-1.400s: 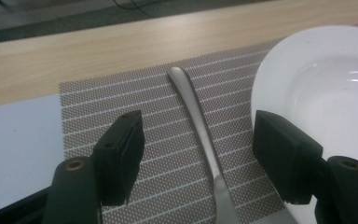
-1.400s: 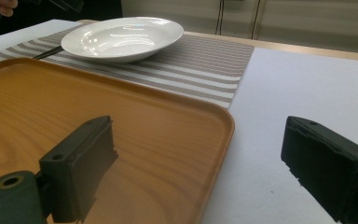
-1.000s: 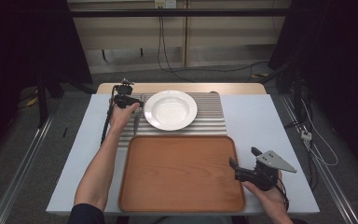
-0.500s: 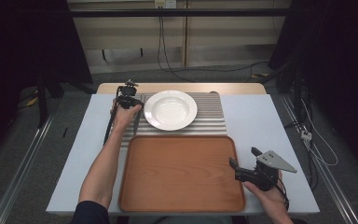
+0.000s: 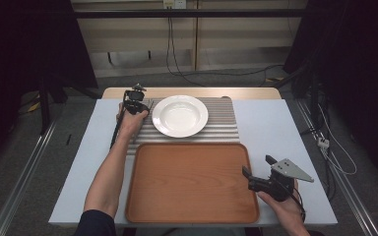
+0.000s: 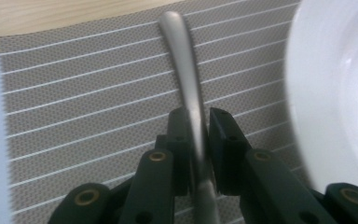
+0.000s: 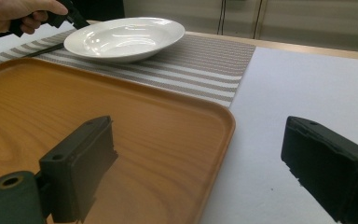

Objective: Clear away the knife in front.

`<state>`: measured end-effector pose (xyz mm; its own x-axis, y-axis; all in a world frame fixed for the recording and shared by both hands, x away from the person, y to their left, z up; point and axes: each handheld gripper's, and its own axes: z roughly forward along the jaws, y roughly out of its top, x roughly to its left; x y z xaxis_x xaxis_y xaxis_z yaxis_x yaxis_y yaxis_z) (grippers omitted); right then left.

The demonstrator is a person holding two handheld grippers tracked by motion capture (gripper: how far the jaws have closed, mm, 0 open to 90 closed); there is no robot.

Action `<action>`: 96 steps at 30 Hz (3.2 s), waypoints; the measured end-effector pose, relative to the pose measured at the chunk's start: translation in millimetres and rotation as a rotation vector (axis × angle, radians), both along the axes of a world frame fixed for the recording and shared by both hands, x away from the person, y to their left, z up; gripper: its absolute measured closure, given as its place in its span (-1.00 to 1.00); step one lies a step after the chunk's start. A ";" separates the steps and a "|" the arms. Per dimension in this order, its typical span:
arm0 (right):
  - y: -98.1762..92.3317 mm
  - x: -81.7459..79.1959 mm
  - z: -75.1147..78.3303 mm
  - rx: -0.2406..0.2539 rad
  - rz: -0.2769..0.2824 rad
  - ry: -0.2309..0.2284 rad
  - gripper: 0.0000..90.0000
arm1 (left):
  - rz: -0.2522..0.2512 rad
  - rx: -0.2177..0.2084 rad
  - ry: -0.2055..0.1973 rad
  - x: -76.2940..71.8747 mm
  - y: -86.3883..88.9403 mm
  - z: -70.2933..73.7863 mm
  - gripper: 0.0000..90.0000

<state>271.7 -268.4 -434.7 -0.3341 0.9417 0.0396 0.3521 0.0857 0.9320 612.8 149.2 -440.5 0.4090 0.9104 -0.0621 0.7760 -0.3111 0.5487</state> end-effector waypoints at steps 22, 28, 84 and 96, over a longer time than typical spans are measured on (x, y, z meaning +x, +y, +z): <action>1.7 1.3 -0.8 -0.003 0.001 0.008 -0.79 | -0.047 0.052 0.095 -4.4 3.2 6.5 0.73; 1.9 1.5 -0.8 -0.002 0.002 0.007 -0.79 | -0.040 0.057 0.091 -4.4 2.4 6.1 0.74; 3.8 -0.1 0.8 -0.010 0.004 -0.001 -0.80 | -0.153 0.041 0.041 -45.7 19.3 61.9 0.78; 4.4 1.1 0.4 -0.014 0.003 0.000 -0.80 | -0.187 0.031 0.009 -68.6 22.3 72.5 0.78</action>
<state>272.8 -264.1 -434.3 -0.3368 0.9412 0.0264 0.3516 0.0997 0.9308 544.3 171.6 -368.0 0.5704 0.8204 -0.0397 0.7081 -0.4668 0.5298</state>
